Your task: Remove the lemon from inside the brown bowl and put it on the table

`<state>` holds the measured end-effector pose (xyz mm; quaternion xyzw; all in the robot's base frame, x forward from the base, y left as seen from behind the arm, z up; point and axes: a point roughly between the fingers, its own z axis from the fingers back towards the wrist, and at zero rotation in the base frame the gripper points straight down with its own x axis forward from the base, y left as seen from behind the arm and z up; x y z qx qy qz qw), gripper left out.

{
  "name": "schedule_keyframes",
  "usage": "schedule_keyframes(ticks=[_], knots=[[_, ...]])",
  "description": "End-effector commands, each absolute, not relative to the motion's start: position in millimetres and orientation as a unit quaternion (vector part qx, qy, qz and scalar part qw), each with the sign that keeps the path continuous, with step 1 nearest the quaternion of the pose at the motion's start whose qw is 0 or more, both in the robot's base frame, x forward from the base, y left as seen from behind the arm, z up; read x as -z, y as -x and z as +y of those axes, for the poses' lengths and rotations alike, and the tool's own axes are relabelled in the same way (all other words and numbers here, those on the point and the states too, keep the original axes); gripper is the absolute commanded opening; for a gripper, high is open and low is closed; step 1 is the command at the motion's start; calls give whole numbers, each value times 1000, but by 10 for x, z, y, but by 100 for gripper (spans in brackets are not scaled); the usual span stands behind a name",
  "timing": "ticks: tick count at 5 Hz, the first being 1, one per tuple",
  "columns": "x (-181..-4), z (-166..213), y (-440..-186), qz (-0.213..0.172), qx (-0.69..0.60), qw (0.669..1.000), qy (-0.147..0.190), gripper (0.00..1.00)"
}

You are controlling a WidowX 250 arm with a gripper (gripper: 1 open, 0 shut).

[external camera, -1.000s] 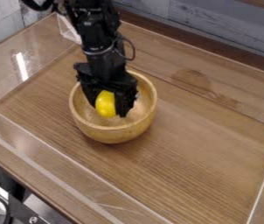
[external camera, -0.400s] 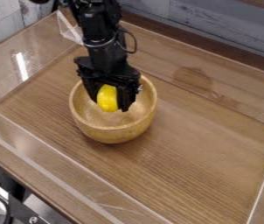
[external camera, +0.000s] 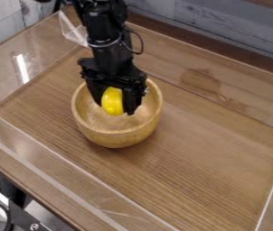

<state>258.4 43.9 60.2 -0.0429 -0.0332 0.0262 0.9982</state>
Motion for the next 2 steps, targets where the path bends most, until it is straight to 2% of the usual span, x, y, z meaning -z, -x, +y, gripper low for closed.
schedule_keyframes(ticks=[1, 2], knots=[[-840, 432, -2702, -76, -19, 996, 34, 0], [-857, 405, -2706, -75, -18, 996, 35, 0]])
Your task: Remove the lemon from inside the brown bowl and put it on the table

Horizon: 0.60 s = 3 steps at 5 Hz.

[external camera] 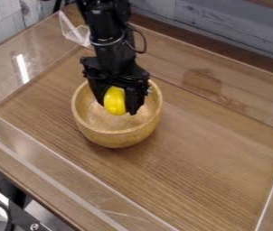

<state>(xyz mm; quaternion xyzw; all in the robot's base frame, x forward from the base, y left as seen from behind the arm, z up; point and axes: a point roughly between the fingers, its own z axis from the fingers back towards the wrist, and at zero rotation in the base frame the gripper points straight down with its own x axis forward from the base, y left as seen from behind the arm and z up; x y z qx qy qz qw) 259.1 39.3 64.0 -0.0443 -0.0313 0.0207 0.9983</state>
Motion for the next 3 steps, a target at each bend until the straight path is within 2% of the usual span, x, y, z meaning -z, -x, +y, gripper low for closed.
schedule_keyframes(ticks=[1, 3], knots=[[-876, 380, -2710, -74, -16, 996, 37, 0], [-902, 335, -2718, -72, -12, 997, 40, 0]])
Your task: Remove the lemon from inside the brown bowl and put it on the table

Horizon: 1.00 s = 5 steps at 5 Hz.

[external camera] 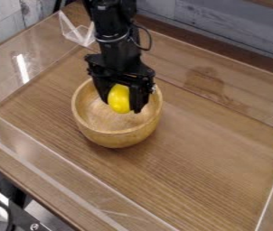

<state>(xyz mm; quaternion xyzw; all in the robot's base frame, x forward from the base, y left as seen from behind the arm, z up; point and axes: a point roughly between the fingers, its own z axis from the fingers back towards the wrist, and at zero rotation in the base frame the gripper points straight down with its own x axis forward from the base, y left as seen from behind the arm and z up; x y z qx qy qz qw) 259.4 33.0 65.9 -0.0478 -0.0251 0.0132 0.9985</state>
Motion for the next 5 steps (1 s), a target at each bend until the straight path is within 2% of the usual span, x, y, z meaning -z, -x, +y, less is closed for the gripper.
schedule_keyframes(ticks=[1, 5], knots=[[-911, 317, -2720, -72, -10, 997, 41, 0], [-1019, 174, -2663, -65, -1, 997, 46, 0]])
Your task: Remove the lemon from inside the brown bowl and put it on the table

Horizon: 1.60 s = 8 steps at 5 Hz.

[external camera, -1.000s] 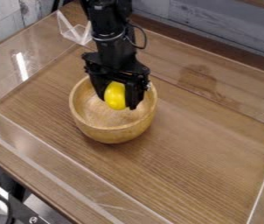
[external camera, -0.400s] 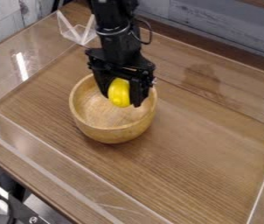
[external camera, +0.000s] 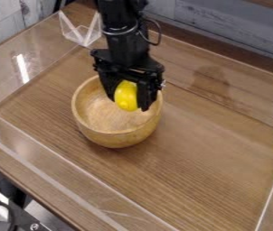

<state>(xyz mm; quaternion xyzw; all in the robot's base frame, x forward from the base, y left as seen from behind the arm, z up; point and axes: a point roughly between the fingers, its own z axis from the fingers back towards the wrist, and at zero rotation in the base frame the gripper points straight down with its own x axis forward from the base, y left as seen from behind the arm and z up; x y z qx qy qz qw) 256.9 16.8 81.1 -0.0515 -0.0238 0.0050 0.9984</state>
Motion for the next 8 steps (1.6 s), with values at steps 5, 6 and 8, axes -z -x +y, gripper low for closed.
schedule_keyframes(ticks=[5, 6, 8], knots=[[-1097, 47, -2562, -59, 12, 997, 49, 0], [-1114, 12, -2524, -58, 16, 997, 49, 0], [-1134, -51, -2459, -56, 22, 997, 51, 0]])
